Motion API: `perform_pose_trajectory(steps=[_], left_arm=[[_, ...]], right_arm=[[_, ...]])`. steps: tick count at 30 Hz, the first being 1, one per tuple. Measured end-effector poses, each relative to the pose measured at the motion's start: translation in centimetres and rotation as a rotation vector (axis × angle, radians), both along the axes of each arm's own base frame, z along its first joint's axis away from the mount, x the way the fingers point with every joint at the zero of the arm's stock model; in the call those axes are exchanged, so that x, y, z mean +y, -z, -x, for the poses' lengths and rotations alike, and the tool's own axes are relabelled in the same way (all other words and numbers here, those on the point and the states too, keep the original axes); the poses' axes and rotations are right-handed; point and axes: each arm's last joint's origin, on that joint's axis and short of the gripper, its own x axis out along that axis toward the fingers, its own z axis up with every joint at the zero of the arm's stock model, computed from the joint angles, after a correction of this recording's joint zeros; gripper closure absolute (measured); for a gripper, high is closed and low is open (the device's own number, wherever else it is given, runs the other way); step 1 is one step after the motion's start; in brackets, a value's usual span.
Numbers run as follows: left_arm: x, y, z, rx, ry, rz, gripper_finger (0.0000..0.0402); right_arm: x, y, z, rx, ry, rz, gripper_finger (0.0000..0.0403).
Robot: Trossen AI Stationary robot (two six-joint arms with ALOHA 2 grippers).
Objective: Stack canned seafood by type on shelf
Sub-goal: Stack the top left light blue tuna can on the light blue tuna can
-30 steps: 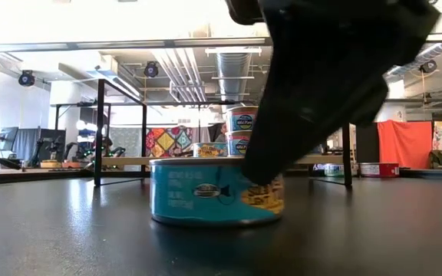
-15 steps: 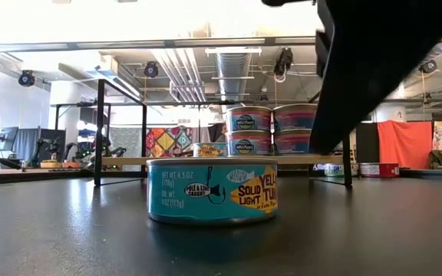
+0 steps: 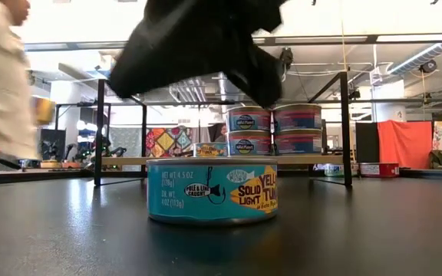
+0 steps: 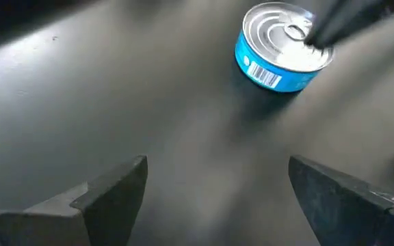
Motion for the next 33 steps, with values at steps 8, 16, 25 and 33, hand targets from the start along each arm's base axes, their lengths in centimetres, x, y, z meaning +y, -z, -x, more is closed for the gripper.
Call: perform_pose_trajectory(steps=[8, 16, 25, 33], left_arm=[[-2.1, 1.1, 0.3, -0.057, 0.042, 0.103, 0.0063], [-3.1, 3.4, -0.4, -0.050, 0.074, 0.134, 0.0063], [-3.3, 3.5, -0.3, -0.003, 0.092, 0.164, 0.0063], [-3.4, 3.5, -0.2, 0.097, 0.178, 0.156, 0.0063]], right_arm=[[-1.6, -4.5, 2.7, 0.136, -0.083, 0.118, 0.0390], [-0.4, -2.8, 2.4, 0.137, -0.192, 0.183, 0.0390], [-1.3, 1.0, 0.2, 0.147, -0.173, 0.206, 0.0390], [-2.7, 2.3, -0.9, 0.147, -0.129, 0.204, 0.0390]])
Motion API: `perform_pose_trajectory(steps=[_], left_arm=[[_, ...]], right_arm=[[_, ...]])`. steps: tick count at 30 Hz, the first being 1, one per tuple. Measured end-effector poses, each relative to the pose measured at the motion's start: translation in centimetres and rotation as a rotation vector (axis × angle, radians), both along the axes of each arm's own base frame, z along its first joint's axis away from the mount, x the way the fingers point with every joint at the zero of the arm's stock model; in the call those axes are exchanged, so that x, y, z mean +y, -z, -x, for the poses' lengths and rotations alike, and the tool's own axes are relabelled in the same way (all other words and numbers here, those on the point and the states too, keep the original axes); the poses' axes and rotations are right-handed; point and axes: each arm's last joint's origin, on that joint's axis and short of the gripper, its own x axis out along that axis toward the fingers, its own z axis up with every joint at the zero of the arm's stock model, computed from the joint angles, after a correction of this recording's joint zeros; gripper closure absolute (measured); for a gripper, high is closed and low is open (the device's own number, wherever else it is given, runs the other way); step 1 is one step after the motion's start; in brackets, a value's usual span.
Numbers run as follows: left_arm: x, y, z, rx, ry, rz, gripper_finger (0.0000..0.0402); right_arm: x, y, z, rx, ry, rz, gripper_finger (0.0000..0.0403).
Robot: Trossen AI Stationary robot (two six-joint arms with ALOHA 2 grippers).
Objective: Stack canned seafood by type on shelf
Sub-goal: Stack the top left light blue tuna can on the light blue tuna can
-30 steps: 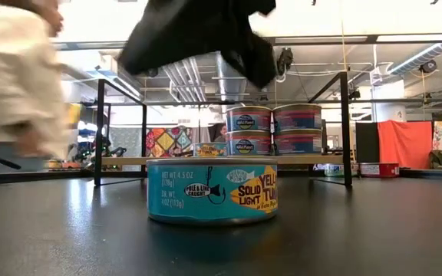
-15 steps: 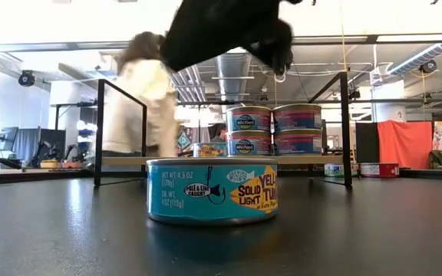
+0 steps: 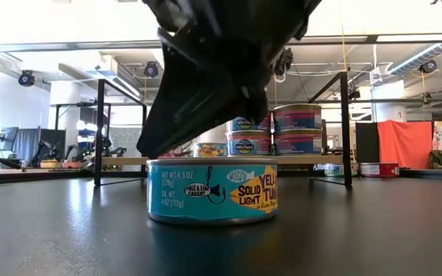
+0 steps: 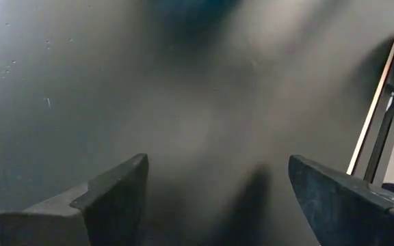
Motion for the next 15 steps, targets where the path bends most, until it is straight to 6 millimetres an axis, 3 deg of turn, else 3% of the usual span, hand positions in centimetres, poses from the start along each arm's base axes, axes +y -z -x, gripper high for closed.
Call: perform_pose_trajectory(steps=[9, 12, 15], left_arm=[[0.8, -0.7, 0.2, -0.080, -0.118, -0.021, 0.0063], [0.9, -0.7, 0.2, -0.070, -0.118, -0.038, 0.0063], [0.9, -0.7, 0.2, -0.072, -0.119, -0.039, 0.0063]], right_arm=[[-3.3, 0.4, 0.7, 0.145, 0.194, 0.104, 0.0390], [-3.4, -1.3, 1.1, 0.126, 0.179, 0.083, 0.0390], [-2.7, -3.5, 1.3, 0.088, 0.050, 0.017, 0.0390]])
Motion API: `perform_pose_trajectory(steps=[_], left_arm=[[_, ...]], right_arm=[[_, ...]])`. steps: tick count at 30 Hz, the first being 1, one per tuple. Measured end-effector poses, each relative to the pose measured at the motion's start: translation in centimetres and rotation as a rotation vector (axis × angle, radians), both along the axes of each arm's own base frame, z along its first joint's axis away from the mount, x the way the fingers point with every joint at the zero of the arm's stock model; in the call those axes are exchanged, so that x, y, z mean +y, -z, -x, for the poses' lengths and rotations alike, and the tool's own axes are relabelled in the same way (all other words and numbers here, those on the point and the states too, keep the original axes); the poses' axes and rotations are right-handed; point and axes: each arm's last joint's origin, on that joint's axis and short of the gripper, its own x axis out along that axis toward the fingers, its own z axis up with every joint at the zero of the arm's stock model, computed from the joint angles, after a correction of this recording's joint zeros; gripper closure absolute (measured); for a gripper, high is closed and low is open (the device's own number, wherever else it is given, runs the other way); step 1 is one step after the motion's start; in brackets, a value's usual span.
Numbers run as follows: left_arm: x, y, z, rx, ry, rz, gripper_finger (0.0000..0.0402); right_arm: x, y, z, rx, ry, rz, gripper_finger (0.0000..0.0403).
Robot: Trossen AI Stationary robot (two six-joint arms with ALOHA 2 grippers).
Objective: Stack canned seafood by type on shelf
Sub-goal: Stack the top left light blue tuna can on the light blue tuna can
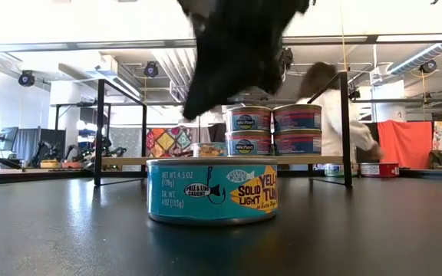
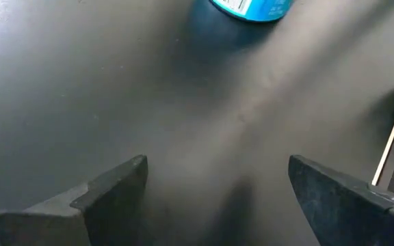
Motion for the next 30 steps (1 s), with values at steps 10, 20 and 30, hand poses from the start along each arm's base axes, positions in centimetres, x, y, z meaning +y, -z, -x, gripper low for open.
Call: perform_pose_trajectory(steps=[10, 20, 30], left_arm=[[0.4, -0.1, -0.8, -0.048, -0.039, -0.006, 0.0063], [1.0, -0.1, -1.1, -0.039, -0.074, -0.016, 0.0063], [1.8, -0.7, -2.1, -0.101, -0.101, -0.097, 0.0061]], right_arm=[[1.4, 2.5, -1.6, -0.024, -0.213, -0.148, 0.0390], [0.4, 3.8, -1.2, 0.025, -0.017, -0.005, 0.0390], [-1.2, -1.1, 1.4, 0.067, 0.178, 0.064, 0.0390]])
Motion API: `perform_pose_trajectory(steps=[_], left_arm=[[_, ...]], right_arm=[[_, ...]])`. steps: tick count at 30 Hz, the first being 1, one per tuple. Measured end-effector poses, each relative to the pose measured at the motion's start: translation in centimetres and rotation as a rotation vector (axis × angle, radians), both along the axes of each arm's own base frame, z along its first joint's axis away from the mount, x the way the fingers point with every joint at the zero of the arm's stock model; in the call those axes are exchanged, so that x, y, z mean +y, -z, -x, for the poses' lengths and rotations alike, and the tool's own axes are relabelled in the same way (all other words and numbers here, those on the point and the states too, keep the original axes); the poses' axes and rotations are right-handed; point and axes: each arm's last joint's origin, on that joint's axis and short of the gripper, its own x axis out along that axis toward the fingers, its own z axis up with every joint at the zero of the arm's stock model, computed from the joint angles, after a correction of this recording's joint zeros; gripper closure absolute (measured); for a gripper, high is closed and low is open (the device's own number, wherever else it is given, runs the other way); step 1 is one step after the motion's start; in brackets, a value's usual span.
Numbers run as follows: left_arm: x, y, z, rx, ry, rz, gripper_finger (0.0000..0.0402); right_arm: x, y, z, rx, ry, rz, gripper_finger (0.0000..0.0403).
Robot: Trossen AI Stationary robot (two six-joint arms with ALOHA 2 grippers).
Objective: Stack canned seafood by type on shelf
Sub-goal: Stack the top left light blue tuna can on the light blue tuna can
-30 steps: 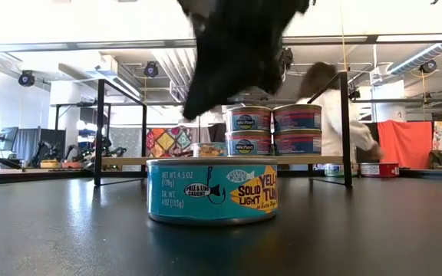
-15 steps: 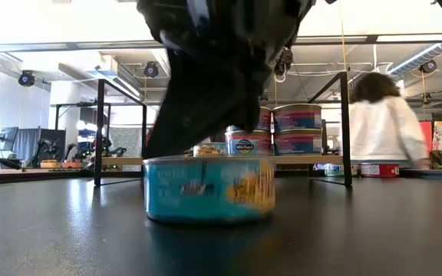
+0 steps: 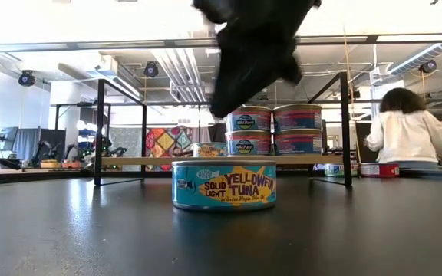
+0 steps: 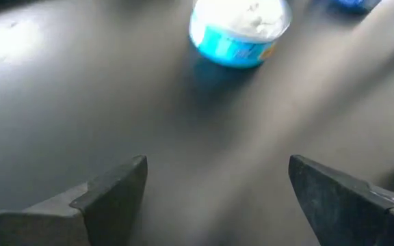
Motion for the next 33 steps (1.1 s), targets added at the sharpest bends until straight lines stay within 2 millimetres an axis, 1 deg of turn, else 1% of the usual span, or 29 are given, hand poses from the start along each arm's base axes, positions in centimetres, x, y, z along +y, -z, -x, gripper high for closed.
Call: perform_pose_trajectory(steps=[2, 4, 6, 8, 11, 14, 17, 21, 24, 26, 28, 30, 33], left_arm=[[0.2, 0.0, -0.8, -0.034, 0.007, -0.012, 0.0058], [0.4, 0.3, -2.0, -0.040, 0.035, -0.035, 0.0052], [0.5, 0.7, -3.1, -0.053, 0.071, -0.064, 0.0047], [0.6, 0.8, -4.2, -0.089, 0.084, -0.098, 0.0044], [1.2, 1.2, -5.0, -0.096, 0.068, -0.132, 0.0040], [1.5, 1.4, -5.0, -0.082, 0.049, -0.140, 0.0040], [1.7, 1.0, -4.5, -0.024, 0.071, -0.144, 0.0040], [2.3, -0.6, -3.8, 0.098, 0.161, -0.161, 0.0040], [2.9, -2.0, -4.0, 0.135, 0.219, -0.167, 0.0040], [3.4, -3.1, -4.3, 0.140, 0.247, -0.168, 0.0040], [4.1, -4.0, -4.7, 0.153, 0.274, -0.176, 0.0040], [4.7, -4.8, -5.0, 0.168, 0.298, -0.177, 0.0040], [5.8, -6.2, -5.2, 0.176, 0.310, -0.183, 0.0040]], right_arm=[[-0.5, -1.2, 1.3, 0.064, 0.004, 0.026, 0.0390], [-0.8, -1.8, 2.9, 0.151, -0.001, 0.063, 0.0390], [-0.9, -1.7, 4.1, 0.224, 0.009, 0.089, 0.0390], [-0.7, -1.3, 4.9, 0.259, 0.022, 0.094, 0.0390], [-0.3, -0.3, 5.2, 0.251, 0.032, 0.056, 0.0390], [0.4, 0.8, 5.5, 0.233, 0.016, 0.015, 0.0390], [2.0, 1.2, 6.4, 0.230, -0.012, 0.014, 0.0390], [4.3, 0.6, 7.6, 0.186, -0.052, 0.009, 0.0390], [5.9, 0.4, 7.9, 0.123, -0.048, -0.053, 0.0385], [7.1, 0.3, 8.3, 0.087, -0.050, -0.094, 0.0368], [8.4, 0.3, 8.9, 0.062, -0.044, -0.132, 0.0340], [9.3, 0.3, 9.6, 0.045, -0.034, -0.139, 0.0302], [9.9, 0.2, 10.2, -0.012, -0.019, -0.084, 0.0233]])
